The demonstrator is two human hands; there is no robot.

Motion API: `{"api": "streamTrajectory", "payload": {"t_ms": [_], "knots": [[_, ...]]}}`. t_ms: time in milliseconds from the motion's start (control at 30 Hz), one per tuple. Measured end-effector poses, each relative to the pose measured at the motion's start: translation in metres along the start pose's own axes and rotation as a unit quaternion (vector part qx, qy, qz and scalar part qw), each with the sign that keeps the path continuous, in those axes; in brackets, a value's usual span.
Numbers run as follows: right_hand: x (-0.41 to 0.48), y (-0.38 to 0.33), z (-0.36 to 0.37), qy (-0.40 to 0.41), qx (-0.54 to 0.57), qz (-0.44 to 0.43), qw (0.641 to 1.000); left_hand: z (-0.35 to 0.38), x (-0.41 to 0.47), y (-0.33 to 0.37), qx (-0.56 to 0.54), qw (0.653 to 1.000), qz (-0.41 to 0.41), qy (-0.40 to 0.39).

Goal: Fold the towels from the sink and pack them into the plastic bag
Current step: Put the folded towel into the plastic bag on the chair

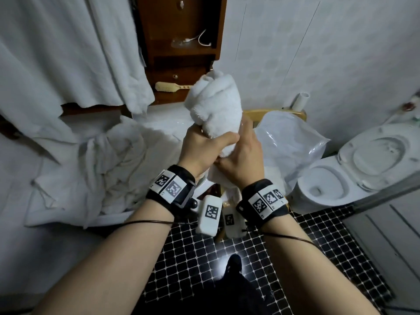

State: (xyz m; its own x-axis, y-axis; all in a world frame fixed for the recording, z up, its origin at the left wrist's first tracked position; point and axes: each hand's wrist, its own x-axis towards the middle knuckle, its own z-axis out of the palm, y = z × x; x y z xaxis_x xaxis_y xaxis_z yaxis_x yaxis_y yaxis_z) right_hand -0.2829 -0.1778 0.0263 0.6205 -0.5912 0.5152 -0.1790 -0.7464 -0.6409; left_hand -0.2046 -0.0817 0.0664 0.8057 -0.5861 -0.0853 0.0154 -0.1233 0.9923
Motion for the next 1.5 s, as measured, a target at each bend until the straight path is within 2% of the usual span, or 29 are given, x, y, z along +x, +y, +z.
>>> {"api": "streamTrajectory", "payload": {"t_ms": [200,300,367,433,533,633,700,800,867,933,1033,1100,1233,1367,1500], "knots": [[0.059,0.051,-0.04,0.084,-0.009,0.033,0.996,0.065,0.052,0.027,0.037,0.998,0.047,-0.033],[0.092,0.092,-0.067,0.089,0.019,0.047,0.995,0.105,0.076,0.038,0.003,0.994,0.07,-0.078],[0.116,0.122,-0.085,0.085,0.027,0.055,0.994,0.135,0.091,0.043,-0.046,0.995,0.045,-0.075],[0.14,0.156,-0.105,0.077,0.032,0.057,0.995,0.169,0.116,0.037,-0.058,0.998,0.002,-0.037],[0.166,0.203,-0.133,0.05,0.049,0.056,0.996,0.213,0.155,0.011,0.058,0.998,-0.022,-0.017],[0.18,0.238,-0.155,-0.009,0.051,0.069,0.996,0.246,0.176,-0.019,0.232,0.971,-0.052,-0.028],[0.185,0.261,-0.164,-0.045,0.06,0.053,0.996,0.264,0.182,-0.036,0.332,0.939,-0.089,-0.011],[0.184,0.294,-0.169,-0.099,0.073,0.075,0.99,0.275,0.197,-0.069,0.405,0.9,-0.159,-0.021],[0.181,0.311,-0.172,-0.126,0.077,0.092,0.985,0.277,0.205,-0.089,0.375,0.912,-0.168,-0.002],[0.179,0.325,-0.174,-0.154,0.091,0.098,0.979,0.28,0.209,-0.104,0.343,0.929,-0.127,0.048],[0.179,0.342,-0.171,-0.222,0.097,0.14,0.96,0.281,0.205,-0.098,0.325,0.93,-0.131,0.113],[0.181,0.354,-0.165,-0.27,0.075,0.148,0.948,0.281,0.202,-0.088,0.329,0.926,-0.13,0.13],[0.185,0.385,-0.149,-0.368,0.005,0.167,0.915,0.271,0.205,-0.086,0.349,0.927,-0.096,0.1],[0.181,0.402,-0.115,-0.477,-0.128,0.123,0.861,0.273,0.201,-0.079,0.333,0.935,-0.108,0.055],[0.183,0.406,-0.066,-0.53,-0.164,0.079,0.828,0.276,0.2,-0.077,0.363,0.926,-0.1,0.013]]}}
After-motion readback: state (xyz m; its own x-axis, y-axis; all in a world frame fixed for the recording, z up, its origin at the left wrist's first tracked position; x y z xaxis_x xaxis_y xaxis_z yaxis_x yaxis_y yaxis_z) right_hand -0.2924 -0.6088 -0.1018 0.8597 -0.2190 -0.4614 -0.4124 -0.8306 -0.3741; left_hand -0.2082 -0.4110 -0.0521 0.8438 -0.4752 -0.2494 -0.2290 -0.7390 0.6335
